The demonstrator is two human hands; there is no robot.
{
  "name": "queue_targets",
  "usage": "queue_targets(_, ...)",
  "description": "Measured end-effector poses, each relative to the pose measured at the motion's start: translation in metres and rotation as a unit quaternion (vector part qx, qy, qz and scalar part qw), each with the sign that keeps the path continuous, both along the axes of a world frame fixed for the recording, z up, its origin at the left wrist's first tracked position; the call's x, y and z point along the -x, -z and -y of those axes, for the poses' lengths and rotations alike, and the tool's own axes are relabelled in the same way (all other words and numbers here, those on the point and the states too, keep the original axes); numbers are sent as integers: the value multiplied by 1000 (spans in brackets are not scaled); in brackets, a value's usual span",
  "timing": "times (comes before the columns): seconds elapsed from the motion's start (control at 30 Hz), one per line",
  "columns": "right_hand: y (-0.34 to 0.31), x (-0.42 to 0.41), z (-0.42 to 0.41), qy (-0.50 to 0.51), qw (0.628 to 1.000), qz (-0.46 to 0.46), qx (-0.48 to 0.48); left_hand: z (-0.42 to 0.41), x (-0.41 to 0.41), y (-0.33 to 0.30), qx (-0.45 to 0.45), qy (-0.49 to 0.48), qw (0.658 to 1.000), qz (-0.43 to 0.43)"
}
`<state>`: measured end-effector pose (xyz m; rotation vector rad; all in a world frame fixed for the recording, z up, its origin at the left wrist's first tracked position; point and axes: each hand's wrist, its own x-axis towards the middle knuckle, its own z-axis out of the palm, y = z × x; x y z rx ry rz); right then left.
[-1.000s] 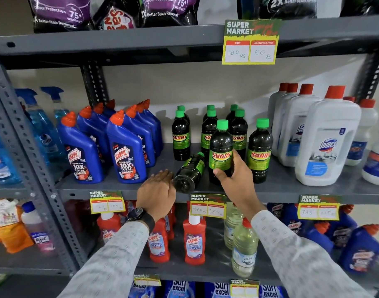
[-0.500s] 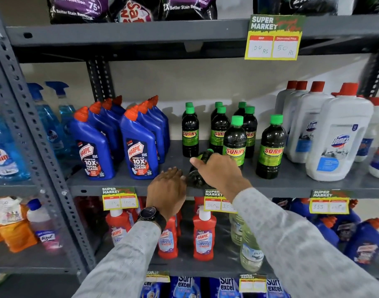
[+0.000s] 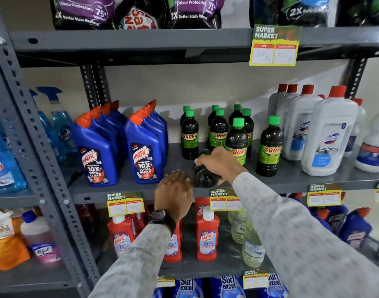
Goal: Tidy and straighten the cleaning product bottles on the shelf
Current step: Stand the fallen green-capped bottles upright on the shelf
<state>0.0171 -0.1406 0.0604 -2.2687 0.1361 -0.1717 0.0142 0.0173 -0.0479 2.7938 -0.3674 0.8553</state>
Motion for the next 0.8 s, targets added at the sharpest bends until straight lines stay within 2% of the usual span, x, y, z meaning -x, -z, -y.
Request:
queue_targets(0.17,1,0,12,-24,992,117,-39,1,-2,1,-19,-15,1000,2)
queue_targets(0.3,21,6,7,-72,959,266,-58,1,-6,4,-17,-22,1000,5)
queue_targets(0.4,40,1,2,-80,941,318,-77,0,-8,6,3,-19,1000,17)
queue_targets(0.8,72,-9,4,-66,961,261,-65,2,-10,10,11,-35,999,23)
